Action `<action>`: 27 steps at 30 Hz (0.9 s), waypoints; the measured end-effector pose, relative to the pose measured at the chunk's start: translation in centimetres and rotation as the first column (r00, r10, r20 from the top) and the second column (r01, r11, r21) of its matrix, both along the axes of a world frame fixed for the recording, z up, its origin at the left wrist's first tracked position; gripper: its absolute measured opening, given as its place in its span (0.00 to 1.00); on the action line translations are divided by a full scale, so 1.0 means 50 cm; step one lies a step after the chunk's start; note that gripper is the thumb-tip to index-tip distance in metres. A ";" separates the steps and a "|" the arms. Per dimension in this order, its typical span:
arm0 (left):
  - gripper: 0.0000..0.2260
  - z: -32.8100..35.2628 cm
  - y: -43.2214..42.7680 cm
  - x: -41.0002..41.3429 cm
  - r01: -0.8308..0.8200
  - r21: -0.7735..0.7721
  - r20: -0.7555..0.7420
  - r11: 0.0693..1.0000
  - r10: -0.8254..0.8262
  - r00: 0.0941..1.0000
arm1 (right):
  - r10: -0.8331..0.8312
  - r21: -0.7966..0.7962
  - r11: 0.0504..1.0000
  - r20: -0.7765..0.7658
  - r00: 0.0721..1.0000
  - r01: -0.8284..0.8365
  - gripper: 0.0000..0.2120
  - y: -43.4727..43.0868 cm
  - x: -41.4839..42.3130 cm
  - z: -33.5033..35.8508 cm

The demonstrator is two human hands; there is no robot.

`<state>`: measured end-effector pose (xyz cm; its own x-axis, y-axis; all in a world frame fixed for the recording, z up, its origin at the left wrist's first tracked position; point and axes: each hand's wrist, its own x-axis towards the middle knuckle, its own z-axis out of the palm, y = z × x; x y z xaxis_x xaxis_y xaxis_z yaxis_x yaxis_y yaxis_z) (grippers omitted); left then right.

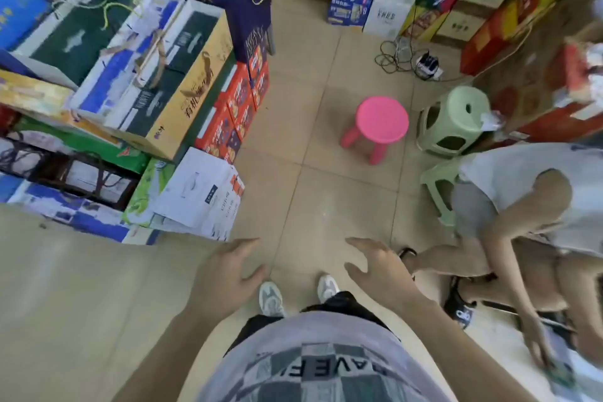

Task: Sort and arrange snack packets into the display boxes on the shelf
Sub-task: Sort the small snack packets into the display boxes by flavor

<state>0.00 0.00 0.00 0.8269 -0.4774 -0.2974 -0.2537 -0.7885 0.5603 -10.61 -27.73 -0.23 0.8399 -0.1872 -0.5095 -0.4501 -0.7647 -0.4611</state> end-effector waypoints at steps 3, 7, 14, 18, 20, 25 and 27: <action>0.28 -0.017 0.003 0.048 0.031 0.013 -0.012 0.999 -0.031 0.999 | -0.090 0.015 0.996 -0.007 0.996 0.090 0.25 0.011 0.018 -0.010; 0.25 -0.023 -0.016 0.138 0.099 0.079 0.078 0.992 -0.106 0.991 | -0.126 -0.023 0.992 -0.028 0.992 0.125 0.23 0.005 0.044 -0.024; 0.20 -0.063 -0.109 0.333 0.154 0.168 0.103 0.974 -0.173 0.980 | -0.149 0.038 0.988 -0.078 0.986 0.152 0.22 -0.089 0.202 -0.068; 0.19 -0.068 -0.183 0.424 0.074 0.192 0.007 0.979 -0.076 0.997 | -0.166 0.067 0.983 -0.062 0.984 0.170 0.23 -0.176 0.339 -0.069; 0.19 -0.063 -0.215 0.460 0.048 0.187 -0.029 0.981 -0.043 0.999 | -0.164 0.098 0.981 -0.033 0.986 0.166 0.24 -0.214 0.413 -0.061; 0.17 -0.062 -0.253 0.577 -0.057 0.178 -0.073 0.982 0.071 0.995 | -0.131 0.077 0.989 0.023 0.991 0.128 0.25 -0.297 0.617 -0.041; 0.18 -0.060 -0.259 0.636 -0.071 0.193 -0.088 0.979 0.090 0.992 | -0.141 0.076 0.988 0.042 0.989 0.138 0.25 -0.320 0.696 -0.032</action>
<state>31.79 -12.94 -2.98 0.8235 -0.3382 -0.4555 -0.1375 -0.8979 0.4181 24.20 -43.75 -1.84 0.8316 -0.2682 -0.4864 -0.5265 -0.6596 -0.5364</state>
